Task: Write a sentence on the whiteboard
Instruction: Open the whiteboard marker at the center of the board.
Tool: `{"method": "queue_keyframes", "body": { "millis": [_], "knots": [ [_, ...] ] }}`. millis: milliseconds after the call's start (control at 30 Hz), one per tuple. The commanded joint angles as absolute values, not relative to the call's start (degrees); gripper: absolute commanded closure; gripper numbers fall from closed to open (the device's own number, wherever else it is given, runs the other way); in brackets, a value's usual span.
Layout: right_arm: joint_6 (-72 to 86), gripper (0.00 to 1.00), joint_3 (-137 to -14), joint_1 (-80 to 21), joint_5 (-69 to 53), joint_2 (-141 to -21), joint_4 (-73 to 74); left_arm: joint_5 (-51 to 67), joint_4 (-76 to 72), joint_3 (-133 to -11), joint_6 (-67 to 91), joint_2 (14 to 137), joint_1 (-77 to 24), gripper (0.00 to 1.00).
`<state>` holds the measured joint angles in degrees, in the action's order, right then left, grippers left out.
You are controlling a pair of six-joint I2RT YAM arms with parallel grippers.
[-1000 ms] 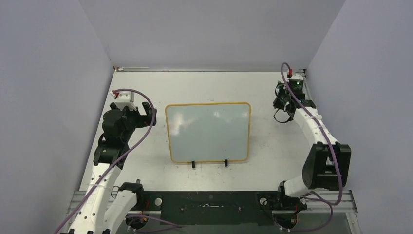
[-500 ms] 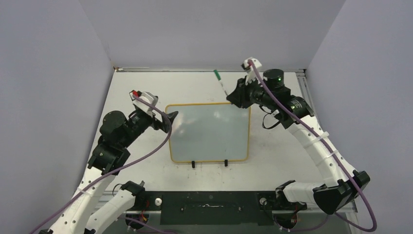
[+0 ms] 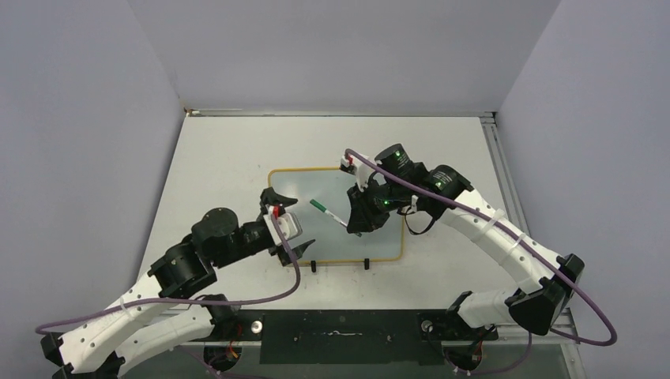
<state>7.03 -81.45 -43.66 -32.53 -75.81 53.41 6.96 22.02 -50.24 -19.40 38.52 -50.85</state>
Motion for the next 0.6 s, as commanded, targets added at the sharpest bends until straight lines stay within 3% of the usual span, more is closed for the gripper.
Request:
{"method": "queue_keyframes", "body": {
  "millis": [0, 267, 433, 567],
  "knots": [
    [6.87, 0.95, -79.93, -45.83, -35.07, -77.46, 57.27, 0.92, 25.72, -48.23, -22.58, 39.14, -57.8, 0.04],
    [6.73, 0.95, -77.53, -50.32, -36.05, -79.42, 61.14, -12.49, 26.64, -44.06, -25.14, 43.33, -72.28, 0.04],
    [5.92, 0.95, -77.8, -51.76, -38.21, -79.52, 62.79, -13.87, 26.08, -42.8, -25.44, 45.29, -74.91, 0.01],
    [5.73, 0.95, -78.3, -52.37, -39.7, -78.5, 63.19, -13.97, 25.45, -41.96, -25.49, 45.11, -75.47, 0.22]
  ]
}}
